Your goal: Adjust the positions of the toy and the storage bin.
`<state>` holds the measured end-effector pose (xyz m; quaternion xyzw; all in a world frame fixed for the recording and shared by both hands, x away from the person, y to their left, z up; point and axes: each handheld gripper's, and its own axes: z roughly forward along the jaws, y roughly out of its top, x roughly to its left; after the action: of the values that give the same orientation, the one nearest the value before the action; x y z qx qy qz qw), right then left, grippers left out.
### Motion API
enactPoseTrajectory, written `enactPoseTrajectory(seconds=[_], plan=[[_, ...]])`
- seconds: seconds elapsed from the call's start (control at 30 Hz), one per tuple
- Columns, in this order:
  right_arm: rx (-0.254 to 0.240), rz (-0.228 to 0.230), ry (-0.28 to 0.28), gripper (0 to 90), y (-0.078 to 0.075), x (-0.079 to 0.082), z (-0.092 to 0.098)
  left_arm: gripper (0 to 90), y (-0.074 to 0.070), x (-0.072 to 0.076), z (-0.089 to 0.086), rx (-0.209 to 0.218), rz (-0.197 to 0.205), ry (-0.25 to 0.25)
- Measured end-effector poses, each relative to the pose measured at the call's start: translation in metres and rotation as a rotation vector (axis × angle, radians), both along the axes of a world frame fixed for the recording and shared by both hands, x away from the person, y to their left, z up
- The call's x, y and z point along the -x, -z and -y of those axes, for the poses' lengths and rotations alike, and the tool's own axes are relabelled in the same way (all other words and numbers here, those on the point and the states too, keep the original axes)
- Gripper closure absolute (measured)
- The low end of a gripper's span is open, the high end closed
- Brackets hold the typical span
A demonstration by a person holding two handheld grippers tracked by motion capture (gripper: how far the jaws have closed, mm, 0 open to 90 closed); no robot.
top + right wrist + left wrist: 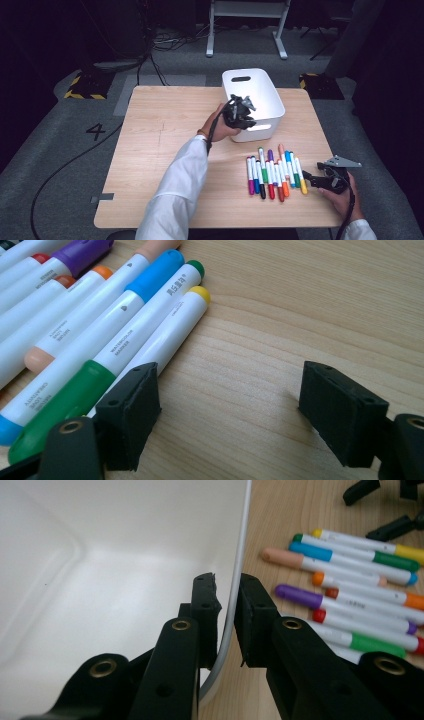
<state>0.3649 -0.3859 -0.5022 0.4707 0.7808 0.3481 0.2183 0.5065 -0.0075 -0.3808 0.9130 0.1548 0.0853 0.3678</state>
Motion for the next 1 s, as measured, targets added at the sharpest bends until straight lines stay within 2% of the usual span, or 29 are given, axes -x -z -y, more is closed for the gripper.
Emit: enactPoseTrajectory(seconds=[0.03,0.07,0.1,0.13,0.23,0.27,0.3,0.33,0.4,0.43,0.53,0.6,0.63,0.67,0.7,0.73,0.77,0.8,0.83,0.87,1.0], plan=[[0.0,0.0,0.001,24.3,0.0,0.0,0.0,78.1,0.0,0.004,-0.015,-0.007,-0.006,-0.004],[0.0,0.0,0.001,24.3,0.0,0.0,0.0,78.2,0.0,0.004,-0.015,-0.007,-0.006,-0.004],[0.0,0.0,0.0,24.3,0.0,0.0,0.0,78.2,-0.001,0.011,-0.031,-0.016,0.0,-0.004],[0.0,0.0,0.0,24.3,0.0,0.0,0.0,78.5,-0.001,0.011,-0.031,-0.016,0.0,-0.004],[-0.001,0.0,0.001,24.3,0.0,0.0,0.0,79.8,-0.001,0.027,-0.059,-0.02,-0.004,-0.023],[0.0,0.0,0.001,24.3,0.0,0.0,0.0,80.3,-0.001,0.027,-0.059,-0.02,-0.004,-0.023],[0.0,0.0,0.001,24.3,0.0,0.0,0.0,80.9,0.0,0.037,-0.072,-0.006,-0.009,-0.035],[0.0,0.0,0.001,24.3,0.0,0.0,0.0,81.4,0.0,0.037,-0.072,-0.006,-0.009,-0.035],[0.0,0.0,0.001,24.3,0.0,0.0,0.0,81.7,0.001,0.047,-0.086,0.007,-0.009,-0.047],[0.0,0.0,0.001,24.3,0.0,0.0,0.0,82.1,0.003,0.056,-0.095,0.043,-0.022,-0.079],[0.0,0.0,0.001,24.3,0.0,0.0,0.0,82.1,0.003,0.073,-0.106,0.046,-0.005,-0.096],[0.0,0.0,0.001,24.3,0.0,0.0,0.0,82.7,0.003,0.085,-0.11,0.035,-0.008,-0.103],[0.0,0.0,0.001,24.3,0.0,0.0,0.0,83.0,0.003,0.085,-0.11,0.035,-0.008,-0.103],[0.0,0.0,0.001,24.3,0.0,0.0,0.0,83.6,0.002,0.098,-0.11,0.023,0.002,-0.106],[0.0,0.0,0.001,24.3,0.0,0.0,0.0,84.0,0.002,0.105,-0.109,0.014,0.001,-0.106],[0.0,0.0,0.001,24.3,0.0,0.0,0.0,84.5,0.002,0.105,-0.109,0.014,0.001,-0.106],[-0.001,-0.001,0.001,24.3,0.0,0.0,0.0,84.8,0.0,0.11,-0.109,-0.018,0.006,-0.09],[0.0,0.0,0.001,24.3,0.0,0.0,0.0,84.9,-0.001,0.12,-0.106,-0.021,0.008,-0.1],[0.0,0.0,0.001,24.3,0.0,0.0,0.0,84.7,-0.001,0.12,-0.106,-0.021,0.008,-0.1],[0.0,0.0,0.001,24.3,0.0,0.0,0.0,84.5,-0.001,0.127,-0.103,-0.026,0.002,-0.096],[0.0,0.0,0.001,24.3,0.0,0.0,0.0,81.9,-0.001,0.135,-0.094,-0.016,-0.011,-0.111]])
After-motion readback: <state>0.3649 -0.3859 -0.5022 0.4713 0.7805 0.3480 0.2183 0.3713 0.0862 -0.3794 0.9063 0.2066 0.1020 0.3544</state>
